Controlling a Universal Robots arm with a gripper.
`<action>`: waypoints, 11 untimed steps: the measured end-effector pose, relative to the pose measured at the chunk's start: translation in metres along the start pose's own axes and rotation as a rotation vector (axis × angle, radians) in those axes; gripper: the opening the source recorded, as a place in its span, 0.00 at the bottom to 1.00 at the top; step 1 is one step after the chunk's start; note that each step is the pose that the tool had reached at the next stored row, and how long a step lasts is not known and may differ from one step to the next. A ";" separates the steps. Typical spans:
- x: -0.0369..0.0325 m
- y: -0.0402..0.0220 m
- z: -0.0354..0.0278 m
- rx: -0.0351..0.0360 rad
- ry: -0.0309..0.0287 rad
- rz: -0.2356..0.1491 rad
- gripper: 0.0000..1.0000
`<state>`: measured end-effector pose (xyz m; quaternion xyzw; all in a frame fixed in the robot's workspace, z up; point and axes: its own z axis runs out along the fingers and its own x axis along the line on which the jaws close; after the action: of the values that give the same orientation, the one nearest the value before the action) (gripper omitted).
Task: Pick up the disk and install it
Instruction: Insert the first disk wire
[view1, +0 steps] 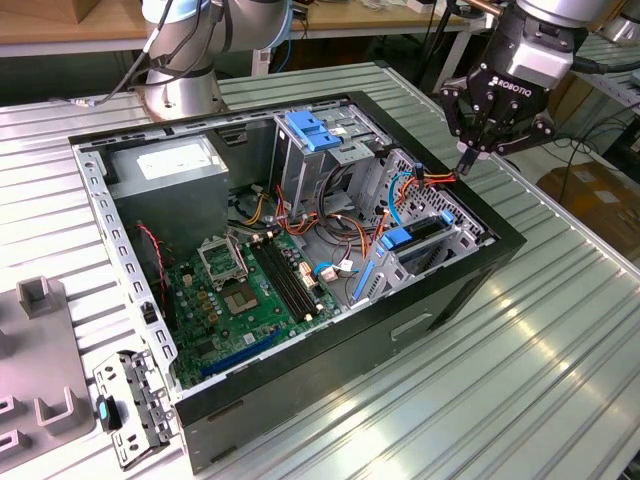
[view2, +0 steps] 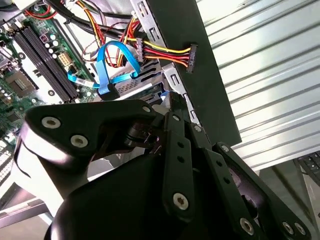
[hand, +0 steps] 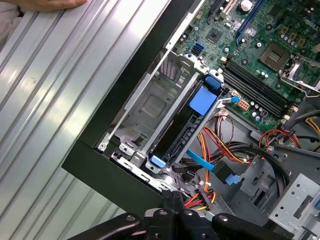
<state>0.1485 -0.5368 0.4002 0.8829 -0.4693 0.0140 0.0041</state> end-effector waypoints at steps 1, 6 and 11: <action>0.0000 0.0000 0.0000 0.0000 0.0000 0.000 0.11; 0.0000 0.0000 0.0000 -0.0001 0.0000 0.000 0.11; 0.0000 0.0000 0.0000 0.0000 0.0000 0.000 0.17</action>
<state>0.1485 -0.5368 0.4002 0.8830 -0.4692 0.0140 0.0041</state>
